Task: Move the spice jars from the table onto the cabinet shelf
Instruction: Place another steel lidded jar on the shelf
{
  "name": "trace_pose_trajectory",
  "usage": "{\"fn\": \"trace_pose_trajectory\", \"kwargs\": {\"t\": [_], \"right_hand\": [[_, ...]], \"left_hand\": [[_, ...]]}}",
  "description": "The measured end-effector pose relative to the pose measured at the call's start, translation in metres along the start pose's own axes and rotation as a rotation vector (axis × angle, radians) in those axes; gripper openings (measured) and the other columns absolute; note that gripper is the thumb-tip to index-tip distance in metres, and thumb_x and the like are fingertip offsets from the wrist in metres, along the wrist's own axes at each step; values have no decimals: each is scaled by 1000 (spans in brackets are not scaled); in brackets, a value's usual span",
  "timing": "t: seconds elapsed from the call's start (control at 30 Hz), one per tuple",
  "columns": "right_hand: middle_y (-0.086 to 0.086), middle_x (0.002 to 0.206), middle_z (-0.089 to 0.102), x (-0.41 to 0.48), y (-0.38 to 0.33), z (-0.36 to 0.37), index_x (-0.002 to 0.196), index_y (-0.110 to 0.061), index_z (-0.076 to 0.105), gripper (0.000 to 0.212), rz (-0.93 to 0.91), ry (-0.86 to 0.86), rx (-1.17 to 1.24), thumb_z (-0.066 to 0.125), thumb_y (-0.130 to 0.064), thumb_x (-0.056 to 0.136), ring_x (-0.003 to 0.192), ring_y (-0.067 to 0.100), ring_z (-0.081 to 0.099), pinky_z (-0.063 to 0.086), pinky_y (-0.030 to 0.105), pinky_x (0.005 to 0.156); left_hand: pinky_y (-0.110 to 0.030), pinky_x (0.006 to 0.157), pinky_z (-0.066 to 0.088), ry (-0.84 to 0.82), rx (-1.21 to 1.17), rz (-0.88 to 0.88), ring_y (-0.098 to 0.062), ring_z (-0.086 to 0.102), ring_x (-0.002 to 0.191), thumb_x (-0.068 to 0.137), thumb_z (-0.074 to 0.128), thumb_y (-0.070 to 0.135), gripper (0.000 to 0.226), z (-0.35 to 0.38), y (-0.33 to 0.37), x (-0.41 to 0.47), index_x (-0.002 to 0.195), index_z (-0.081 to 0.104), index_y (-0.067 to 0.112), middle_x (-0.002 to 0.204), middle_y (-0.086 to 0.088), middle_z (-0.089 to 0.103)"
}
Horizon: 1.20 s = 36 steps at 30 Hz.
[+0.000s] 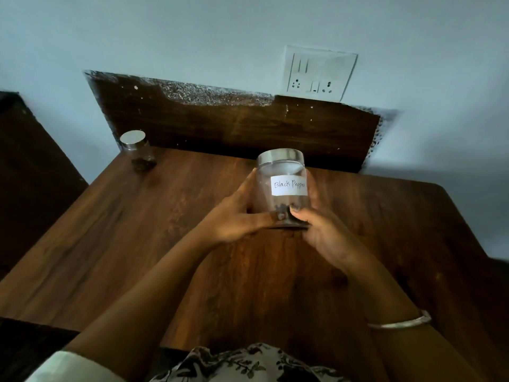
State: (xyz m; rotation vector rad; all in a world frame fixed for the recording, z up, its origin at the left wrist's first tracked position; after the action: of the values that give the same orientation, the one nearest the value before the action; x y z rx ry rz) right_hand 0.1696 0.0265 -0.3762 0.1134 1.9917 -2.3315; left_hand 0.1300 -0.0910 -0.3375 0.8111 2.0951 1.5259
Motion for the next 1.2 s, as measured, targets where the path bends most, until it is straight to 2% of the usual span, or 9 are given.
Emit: {"fn": "trace_pose_trajectory", "kwargs": {"t": [0.17, 0.3, 0.47, 0.63, 0.7, 0.87, 1.0, 1.13, 1.2], "right_hand": [[-8, 142, 44, -10, -11, -8, 137, -58, 16, 92, -31, -40, -191, 73, -48, 66, 124, 19, 51, 40, 52, 103], [-35, 120, 44, -19, -21, -20, 133, -66, 4, 103, -8, -30, -440, 70, -72, 54, 107, 4, 57, 51, 41, 94], [-18, 144, 36, -31, -44, -33, 134, -63, -4, 102, -83, 19, -589, 67, -66, 60, 107, 3, 60, 50, 38, 94], [0, 150, 32, -39, -73, -60, 137, -55, 9, 96, -175, 210, -553, 65, -58, 60, 84, -7, 64, 49, 10, 71], [1, 145, 42, -40, -82, -76, 135, -49, 20, 92, -193, 309, -524, 65, -59, 56, 88, -4, 63, 49, 14, 72], [0, 129, 56, -41, -119, -127, 126, -47, 31, 68, -262, 527, -480, 72, -33, 73, 75, -26, 54, 41, -1, 52], [-1, 129, 59, -46, -176, -164, 134, -38, 33, 68, -398, 670, -563, 72, -32, 77, 83, -14, 57, 39, -5, 60], [-1, 137, 50, -46, -250, -199, 139, -33, 33, 70, -553, 790, -650, 69, -32, 79, 107, 9, 57, 40, -3, 65], [1, 138, 48, -44, -285, -214, 141, -30, 31, 71, -624, 818, -683, 67, -31, 80, 108, 9, 55, 38, -3, 69]], "left_hand": [[-27, 95, 49, -48, 10, 44, -5, 51, 122, 64, 79, 33, 103, 8, 12, 4, 144, 16, 35, 134, 12, 48], [-41, 95, 50, -49, 77, 57, -20, 54, 119, 70, 78, 26, 108, 13, 12, 8, 149, 4, 28, 140, 0, 45], [-44, 85, 55, -37, 142, 102, -17, 66, 97, 65, 79, 38, 115, 22, 19, 20, 148, -1, 34, 126, -3, 58], [-18, 78, 53, 120, 137, 204, 0, 66, 86, 67, 80, 36, 99, 28, 41, 41, 146, 20, 35, 96, 10, 68], [-15, 80, 51, 142, 155, 227, 2, 64, 91, 69, 78, 36, 94, 34, 55, 55, 145, 23, 34, 104, 12, 67], [-18, 87, 51, 197, 190, 334, -5, 59, 100, 71, 77, 28, 93, 53, 109, 95, 146, 22, 32, 117, 5, 54], [-37, 96, 51, 228, 144, 458, -20, 58, 110, 72, 77, 23, 87, 69, 165, 130, 144, 29, 24, 124, -11, 52], [-11, 84, 50, 284, 78, 550, -10, 60, 103, 74, 76, 21, 74, 78, 228, 171, 137, 36, 24, 124, -5, 57], [-16, 87, 48, 317, 74, 595, -13, 59, 107, 76, 74, 23, 69, 81, 259, 187, 133, 36, 23, 129, -4, 55]]}}
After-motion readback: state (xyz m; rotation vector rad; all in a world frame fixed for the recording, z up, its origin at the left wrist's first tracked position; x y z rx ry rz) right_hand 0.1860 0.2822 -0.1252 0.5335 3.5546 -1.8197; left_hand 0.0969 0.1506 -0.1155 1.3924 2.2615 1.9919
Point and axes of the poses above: each hand's wrist, its own x-axis towards the middle knuckle, its own z-axis out of the palm, y = z × x, the point moved 9 cm from there along x, towards the middle knuckle
